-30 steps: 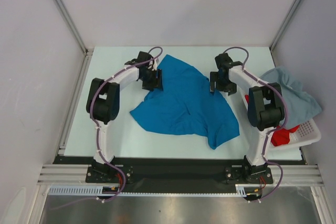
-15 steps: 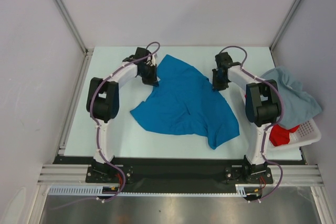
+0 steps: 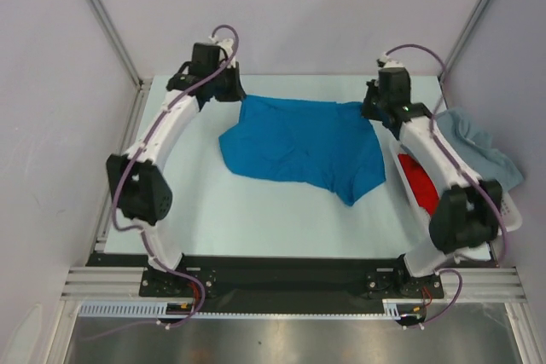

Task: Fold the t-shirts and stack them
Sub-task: Flatten the tshirt out

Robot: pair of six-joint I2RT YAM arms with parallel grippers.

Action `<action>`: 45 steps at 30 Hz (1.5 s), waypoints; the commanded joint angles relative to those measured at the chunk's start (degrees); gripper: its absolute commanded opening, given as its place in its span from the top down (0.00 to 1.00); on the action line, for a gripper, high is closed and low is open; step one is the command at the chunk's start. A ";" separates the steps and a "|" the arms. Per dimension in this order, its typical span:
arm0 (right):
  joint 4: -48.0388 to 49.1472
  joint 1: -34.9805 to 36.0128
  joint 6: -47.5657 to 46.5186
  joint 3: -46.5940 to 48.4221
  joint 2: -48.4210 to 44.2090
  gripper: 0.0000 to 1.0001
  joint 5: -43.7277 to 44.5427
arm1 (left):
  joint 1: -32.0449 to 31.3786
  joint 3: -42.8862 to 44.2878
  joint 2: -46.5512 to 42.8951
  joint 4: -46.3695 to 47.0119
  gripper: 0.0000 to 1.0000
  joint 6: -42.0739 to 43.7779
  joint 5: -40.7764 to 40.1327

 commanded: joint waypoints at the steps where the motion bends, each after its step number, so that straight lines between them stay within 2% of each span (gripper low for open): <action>1: 15.00 -0.65 1.25 -7.73 -15.94 1.00 4.79 | 0.65 -0.42 -15.70 7.19 1.00 0.92 -5.21; 4: 10.82 -1.35 2.83 -3.73 -15.79 1.00 2.35 | 1.00 3.24 -18.38 7.30 1.00 -0.67 -5.84; 7: 8.70 -1.18 6.16 2.52 -19.45 1.00 -0.73 | 0.83 14.04 -19.61 2.74 1.00 -1.99 -4.44; 8: 7.65 0.30 5.56 4.97 -21.04 1.00 -0.82 | 0.48 17.03 -22.74 1.76 1.00 -1.47 -4.26; 10: 7.54 1.54 4.59 5.26 -24.90 1.00 0.58 | -0.23 14.18 -27.93 6.72 0.99 -0.85 -6.71; 11: 8.07 1.63 4.68 4.73 -25.62 1.00 0.15 | -0.23 7.63 -30.48 9.02 1.00 -0.67 -7.24; 12: 8.08 1.81 4.68 4.21 -25.98 1.00 0.14 | -0.23 4.96 -34.43 10.61 1.00 -0.76 -8.38; 17: 7.98 2.60 5.39 5.78 -30.19 1.00 -1.08 | 0.21 2.56 -40.35 10.46 1.00 -1.03 -4.96; 20: 4.48 2.78 5.12 9.03 -30.55 1.00 -1.35 | 0.21 7.72 -40.00 3.52 1.00 1.34 -5.66; 24: 1.93 3.56 7.92 10.61 -32.22 1.00 -3.63 | 0.21 8.62 -43.51 1.58 1.00 0.65 -7.51; 31: -4.22 12.61 9.24 11.06 -40.38 1.00 -6.88 | 0.21 13.37 -50.10 -4.74 1.00 2.66 -8.66; 34: -7.03 13.15 13.01 10.97 -43.19 1.00 -9.43 | 0.21 12.23 -52.57 -4.76 1.00 2.40 -8.21; 38: -8.88 13.23 17.33 8.51 -44.70 1.00 -13.30 | 0.30 6.43 -54.33 -1.51 1.00 4.33 -10.32; 43: -6.18 13.23 18.92 0.28 -43.83 1.00 -7.78 | 0.21 -1.56 -50.91 5.43 1.00 6.45 -10.58; 45: -3.98 12.97 19.18 -2.29 -41.02 1.00 -4.26 | 0.39 -7.80 -49.24 8.85 1.00 6.88 -10.85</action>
